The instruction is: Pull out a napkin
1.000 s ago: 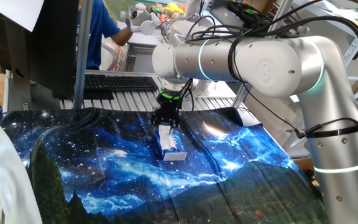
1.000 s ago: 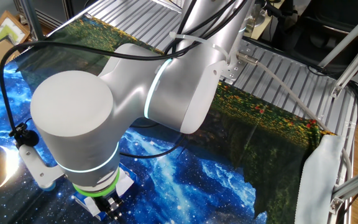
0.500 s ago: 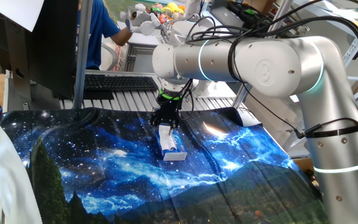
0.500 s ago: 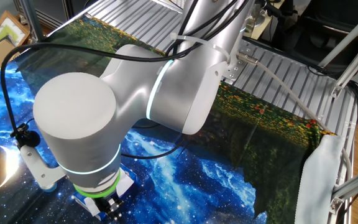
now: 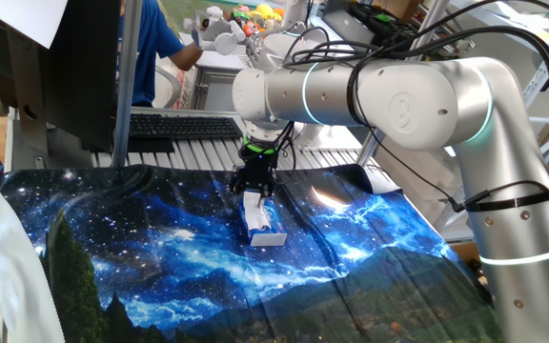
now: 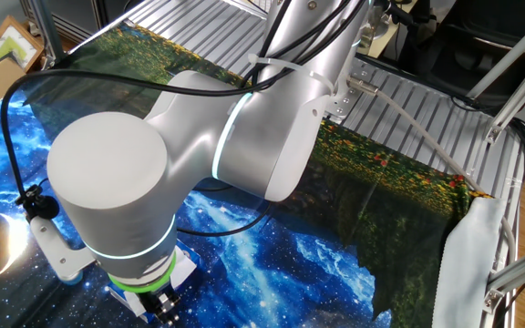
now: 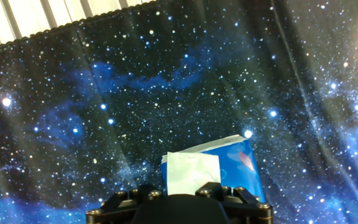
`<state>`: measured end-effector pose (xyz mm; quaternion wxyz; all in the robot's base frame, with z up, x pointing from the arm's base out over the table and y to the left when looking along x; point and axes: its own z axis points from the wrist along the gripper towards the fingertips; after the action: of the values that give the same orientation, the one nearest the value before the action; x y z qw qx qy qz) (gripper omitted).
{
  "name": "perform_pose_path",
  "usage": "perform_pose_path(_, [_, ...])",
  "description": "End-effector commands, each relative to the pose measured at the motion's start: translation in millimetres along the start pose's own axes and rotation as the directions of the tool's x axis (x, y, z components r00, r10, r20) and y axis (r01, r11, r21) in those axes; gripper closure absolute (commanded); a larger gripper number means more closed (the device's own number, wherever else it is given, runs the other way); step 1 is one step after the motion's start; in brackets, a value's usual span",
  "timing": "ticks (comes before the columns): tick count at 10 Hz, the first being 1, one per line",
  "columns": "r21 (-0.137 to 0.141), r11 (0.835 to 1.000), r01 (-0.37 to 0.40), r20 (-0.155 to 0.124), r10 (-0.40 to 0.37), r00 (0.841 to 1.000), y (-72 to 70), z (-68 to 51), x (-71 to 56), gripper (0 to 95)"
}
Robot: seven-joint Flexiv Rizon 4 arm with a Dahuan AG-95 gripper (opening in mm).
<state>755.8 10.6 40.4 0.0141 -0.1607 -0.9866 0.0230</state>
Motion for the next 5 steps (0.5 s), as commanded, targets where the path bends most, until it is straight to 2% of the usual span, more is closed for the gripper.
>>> perform_pose_path(1, [-0.001,1.000,0.004,0.000,-0.004,1.000,-0.2,0.2,0.3,38.0])
perform_pose_path(4, [-0.011,1.000,0.008,-0.005,-0.009,1.000,-0.5,0.3,0.0,38.0])
perform_pose_path(5, [-0.012,1.000,0.008,-0.005,-0.008,1.000,-0.5,0.4,0.0,57.0])
